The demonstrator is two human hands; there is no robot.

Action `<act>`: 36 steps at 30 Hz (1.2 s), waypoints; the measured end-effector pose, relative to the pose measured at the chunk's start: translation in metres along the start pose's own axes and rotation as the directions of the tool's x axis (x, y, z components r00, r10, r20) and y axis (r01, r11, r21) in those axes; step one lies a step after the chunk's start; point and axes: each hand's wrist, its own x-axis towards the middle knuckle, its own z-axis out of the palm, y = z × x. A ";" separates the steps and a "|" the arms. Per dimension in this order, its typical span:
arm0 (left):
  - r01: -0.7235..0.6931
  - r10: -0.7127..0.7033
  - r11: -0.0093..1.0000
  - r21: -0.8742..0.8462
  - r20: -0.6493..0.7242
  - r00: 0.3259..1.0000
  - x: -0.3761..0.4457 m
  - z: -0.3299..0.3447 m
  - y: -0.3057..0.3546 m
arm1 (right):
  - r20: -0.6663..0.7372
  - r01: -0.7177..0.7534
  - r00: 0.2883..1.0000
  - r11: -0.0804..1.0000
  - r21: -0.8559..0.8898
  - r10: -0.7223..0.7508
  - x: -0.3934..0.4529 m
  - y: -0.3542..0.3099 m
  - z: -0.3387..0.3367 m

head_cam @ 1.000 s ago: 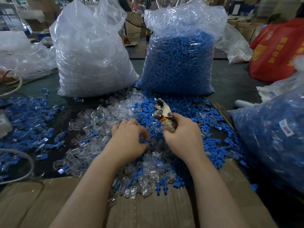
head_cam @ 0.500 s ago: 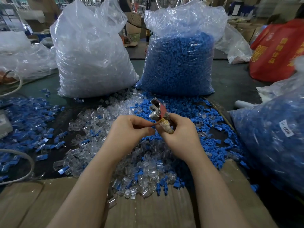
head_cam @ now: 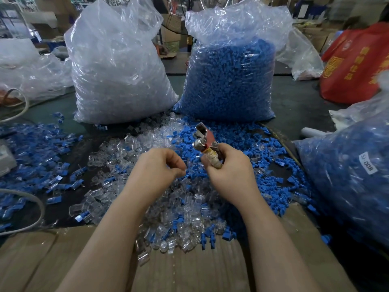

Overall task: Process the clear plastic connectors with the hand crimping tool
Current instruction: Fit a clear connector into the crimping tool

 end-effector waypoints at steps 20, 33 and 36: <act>-0.015 0.027 0.970 -0.243 0.045 0.999 -0.001 0.004 0.010 | -0.073 0.014 0.997 0.996 0.091 -0.007 0.001 0.003 0.001; -0.143 0.096 0.798 -0.585 -0.111 0.989 -0.006 0.001 0.017 | -0.071 0.008 0.997 0.923 0.384 0.021 0.000 -0.001 -0.001; -0.147 0.091 0.835 -0.530 -0.130 0.987 -0.007 0.002 0.018 | -0.056 0.014 0.998 0.925 0.379 0.008 -0.001 -0.003 -0.001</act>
